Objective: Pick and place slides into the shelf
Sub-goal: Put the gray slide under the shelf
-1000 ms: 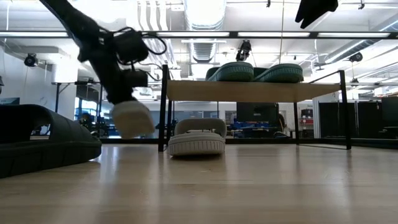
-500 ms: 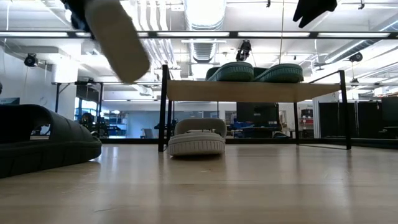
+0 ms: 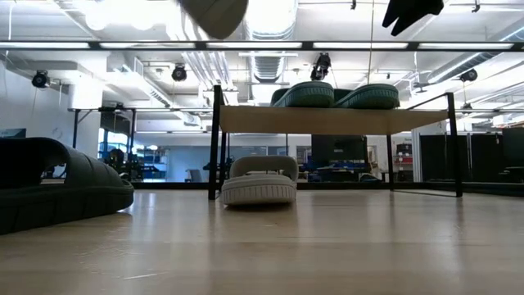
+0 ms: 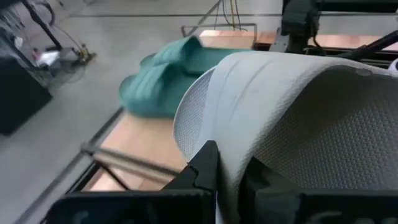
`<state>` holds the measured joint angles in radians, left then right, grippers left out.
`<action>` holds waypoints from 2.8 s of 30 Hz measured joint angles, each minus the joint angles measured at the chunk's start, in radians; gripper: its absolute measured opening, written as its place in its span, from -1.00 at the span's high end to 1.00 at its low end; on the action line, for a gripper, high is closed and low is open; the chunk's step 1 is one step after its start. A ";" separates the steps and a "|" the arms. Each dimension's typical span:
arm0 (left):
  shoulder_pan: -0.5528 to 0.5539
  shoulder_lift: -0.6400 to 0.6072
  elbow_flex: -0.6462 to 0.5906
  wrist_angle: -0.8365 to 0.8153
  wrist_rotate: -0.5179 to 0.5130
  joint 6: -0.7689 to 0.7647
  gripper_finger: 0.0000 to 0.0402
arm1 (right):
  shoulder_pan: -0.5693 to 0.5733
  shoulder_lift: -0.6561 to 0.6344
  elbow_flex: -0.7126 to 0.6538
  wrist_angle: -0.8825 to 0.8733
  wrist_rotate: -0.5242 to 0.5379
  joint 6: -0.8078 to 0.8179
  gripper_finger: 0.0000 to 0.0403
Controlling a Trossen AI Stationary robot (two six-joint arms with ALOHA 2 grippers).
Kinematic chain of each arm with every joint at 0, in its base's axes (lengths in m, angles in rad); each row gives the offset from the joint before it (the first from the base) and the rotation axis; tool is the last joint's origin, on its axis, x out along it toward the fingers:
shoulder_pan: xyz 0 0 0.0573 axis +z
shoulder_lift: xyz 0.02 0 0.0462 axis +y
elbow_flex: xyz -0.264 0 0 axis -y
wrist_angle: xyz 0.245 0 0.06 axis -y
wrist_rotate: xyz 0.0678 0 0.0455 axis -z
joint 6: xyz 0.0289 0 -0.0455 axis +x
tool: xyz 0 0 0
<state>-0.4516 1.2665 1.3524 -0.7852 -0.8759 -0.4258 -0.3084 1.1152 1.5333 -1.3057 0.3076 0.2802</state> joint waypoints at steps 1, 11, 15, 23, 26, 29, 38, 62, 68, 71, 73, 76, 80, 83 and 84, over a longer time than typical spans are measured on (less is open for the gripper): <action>-0.010 0.050 0.036 -0.002 -0.014 -0.010 1.00 | 0.000 0.000 0.000 -0.003 -0.001 0.000 -0.14; -0.017 0.530 0.417 -0.084 -0.024 0.009 1.00 | 0.000 -0.003 0.000 -0.149 -0.057 0.005 -0.14; -0.015 0.654 0.544 -0.152 -0.025 -0.056 1.00 | 0.000 -0.017 0.000 -0.144 -0.055 -0.001 -0.14; 0.017 0.825 0.688 -0.125 -0.024 -0.065 1.00 | 0.000 -0.050 0.000 -0.035 -0.034 -0.024 -0.14; 0.032 0.873 0.696 -0.095 -0.023 -0.065 1.00 | 0.000 -0.051 0.000 -0.026 -0.008 -0.038 -0.14; 0.035 0.913 0.696 -0.069 -0.022 -0.064 1.00 | 0.000 -0.049 0.000 -0.025 0.008 -0.044 -0.14; 0.025 0.988 0.696 -0.048 -0.052 0.020 1.00 | 0.000 -0.048 0.000 -0.027 0.008 -0.047 -0.15; 0.161 1.134 0.671 -0.114 -0.128 0.013 0.84 | 0.000 -0.048 0.000 -0.085 0.008 -0.053 -0.15; 0.198 1.133 0.660 -0.136 -0.127 0.012 0.81 | 0.000 -0.048 0.000 -0.099 0.008 -0.048 -0.15; 0.204 1.132 0.654 -0.140 -0.110 0.011 0.72 | 0.000 -0.048 0.000 -0.101 0.008 -0.048 -0.15; 0.205 1.132 0.655 -0.140 -0.078 0.011 0.63 | 0.000 -0.048 0.000 -0.101 0.008 -0.048 -0.15; 0.203 1.132 0.659 -0.140 -0.040 -0.042 0.43 | 0.000 -0.048 0.000 -0.101 0.008 -0.048 -0.15; 0.196 1.127 0.659 -0.142 -0.035 -0.088 0.14 | 0.000 -0.048 0.000 -0.101 0.008 -0.053 -0.15; 0.178 1.119 0.672 -0.141 -0.030 -0.049 -0.04 | 0.000 -0.048 0.000 -0.101 0.008 -0.053 -0.15; 0.168 1.113 0.678 -0.142 -0.028 -0.038 -0.08 | 0.000 -0.048 0.000 -0.101 0.008 -0.053 -0.15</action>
<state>-0.2836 2.3799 2.0300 -0.9271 -0.9037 -0.4642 -0.3084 1.0676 1.5333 -1.4067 0.3157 0.2272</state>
